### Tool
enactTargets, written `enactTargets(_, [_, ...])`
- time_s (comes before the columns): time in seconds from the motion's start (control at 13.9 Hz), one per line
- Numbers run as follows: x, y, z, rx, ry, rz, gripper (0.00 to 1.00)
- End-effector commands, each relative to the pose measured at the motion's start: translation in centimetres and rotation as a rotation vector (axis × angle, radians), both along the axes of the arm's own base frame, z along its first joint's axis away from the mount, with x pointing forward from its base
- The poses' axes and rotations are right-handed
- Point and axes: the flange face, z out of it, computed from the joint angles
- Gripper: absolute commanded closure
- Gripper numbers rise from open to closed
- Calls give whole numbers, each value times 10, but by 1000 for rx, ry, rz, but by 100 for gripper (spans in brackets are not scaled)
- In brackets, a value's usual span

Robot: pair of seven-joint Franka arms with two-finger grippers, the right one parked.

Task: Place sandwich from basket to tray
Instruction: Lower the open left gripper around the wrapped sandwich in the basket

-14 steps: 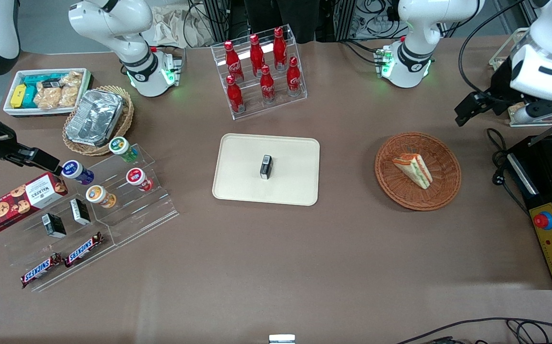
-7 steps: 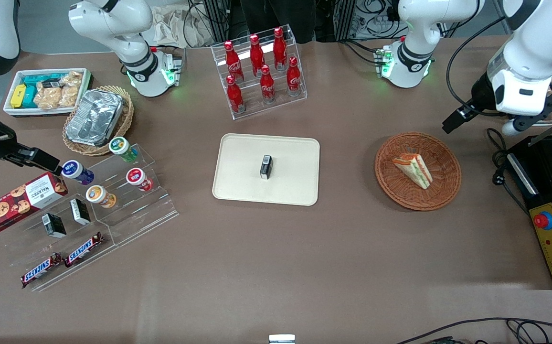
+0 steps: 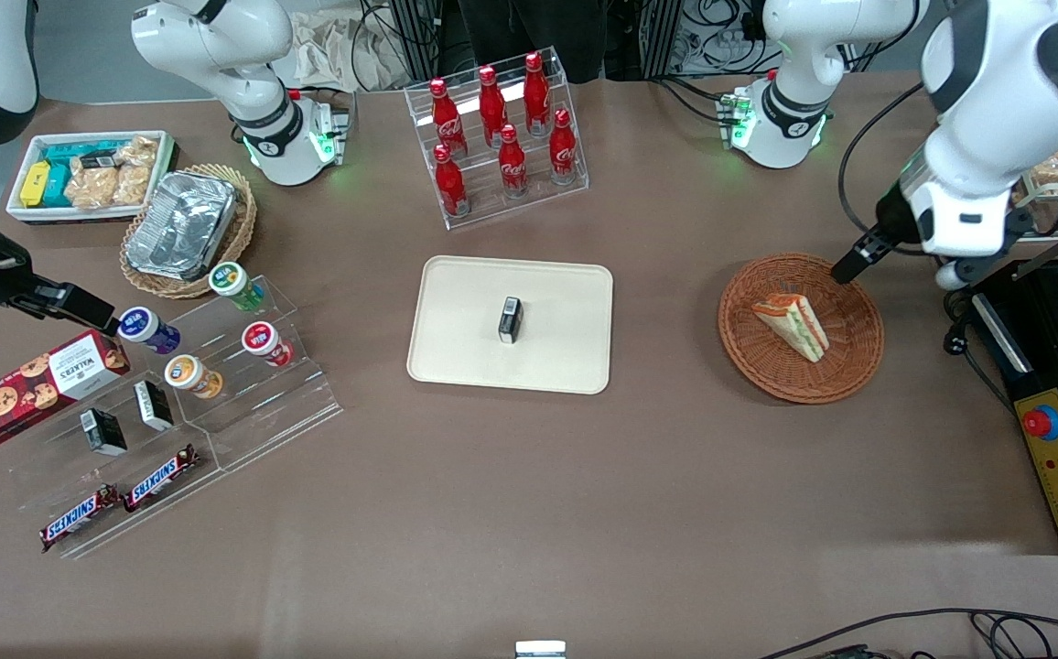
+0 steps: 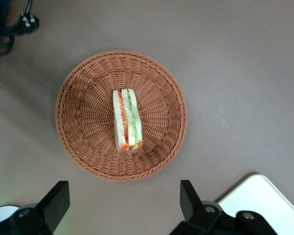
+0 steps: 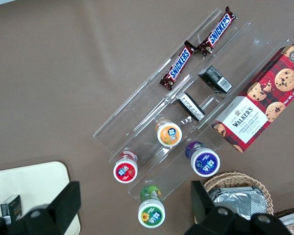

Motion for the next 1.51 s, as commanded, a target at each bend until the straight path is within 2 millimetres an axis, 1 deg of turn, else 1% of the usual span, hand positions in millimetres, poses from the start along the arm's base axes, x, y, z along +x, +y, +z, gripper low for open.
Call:
enactTargets(0.0, [-11, 1, -36, -1, -19, 46, 0])
enactTargets(0.14, [-17, 4, -67, 2, -25, 48, 0])
enactTargets(0.29, [-18, 4, -98, 3, -2, 45, 0])
enactTargets(0.43, [-18, 4, -117, 16, 13, 35, 0])
enactTargets(0.58, [-20, -4, -140, 16, 25, 31, 0])
enactTargets(0.72, [-29, -2, -160, 14, 11, 35, 0])
enactTargets(0.79, [-33, 0, -168, 14, 0, 35, 0])
enactTargets(0.93, [-31, 1, -179, 12, -3, 35, 0])
enactTargets(1.44, [-27, 1, -205, 0, -10, 42, 0])
